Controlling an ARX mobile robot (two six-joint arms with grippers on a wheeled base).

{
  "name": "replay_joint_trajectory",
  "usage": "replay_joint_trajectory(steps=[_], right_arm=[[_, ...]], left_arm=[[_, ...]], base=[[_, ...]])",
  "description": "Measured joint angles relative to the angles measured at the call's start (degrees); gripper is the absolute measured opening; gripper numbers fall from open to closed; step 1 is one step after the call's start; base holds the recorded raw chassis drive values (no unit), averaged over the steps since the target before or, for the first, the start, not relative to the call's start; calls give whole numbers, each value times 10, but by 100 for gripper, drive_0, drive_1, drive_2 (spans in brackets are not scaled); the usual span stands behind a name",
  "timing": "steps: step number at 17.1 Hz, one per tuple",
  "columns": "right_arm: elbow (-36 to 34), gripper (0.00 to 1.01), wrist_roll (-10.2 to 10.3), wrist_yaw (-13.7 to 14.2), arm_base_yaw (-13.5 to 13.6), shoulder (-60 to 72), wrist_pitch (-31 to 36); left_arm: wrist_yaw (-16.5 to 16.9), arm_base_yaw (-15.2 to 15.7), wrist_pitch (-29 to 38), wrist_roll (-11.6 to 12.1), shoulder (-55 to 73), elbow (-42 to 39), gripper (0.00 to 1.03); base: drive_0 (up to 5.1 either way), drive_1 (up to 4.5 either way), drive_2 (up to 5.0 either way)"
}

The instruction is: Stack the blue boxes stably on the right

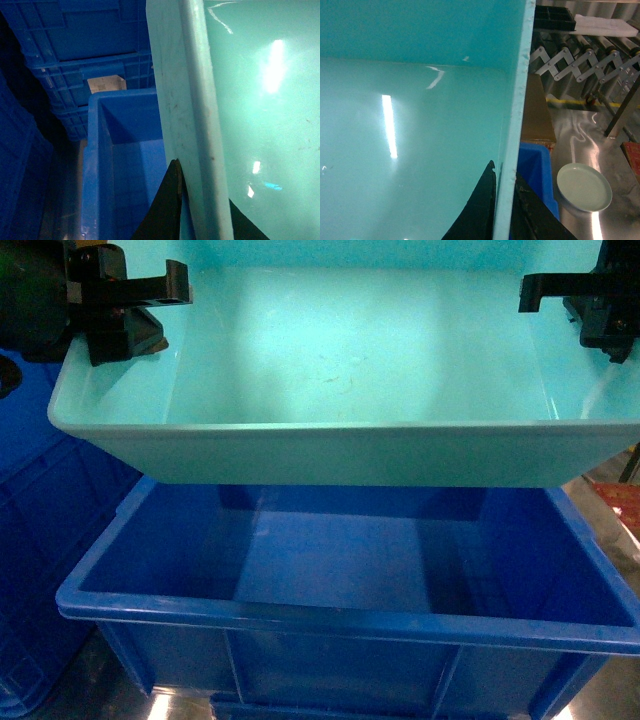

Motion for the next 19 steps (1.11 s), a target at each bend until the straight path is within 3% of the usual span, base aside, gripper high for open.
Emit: replay_joint_trajectory(steps=[10, 12, 16, 19], right_arm=[[0, 7, 0, 2, 0, 0, -1], [8, 7, -1, -1, 0, 5, -34], [121, 7, 4, -21, -12, 109, -125], [214, 7, 26, -35, -19, 191, -188]], left_arm=[[-1, -1, -1, 0, 0, 0, 5], [7, 4, -48, 0, 11, 21, 5], [41, 21, -145, 5, 118, 135, 5], [57, 33, -237, 18, 209, 251, 5]], base=[[0, 0, 0], [0, 0, 0], [0, 0, 0], [0, 0, 0]])
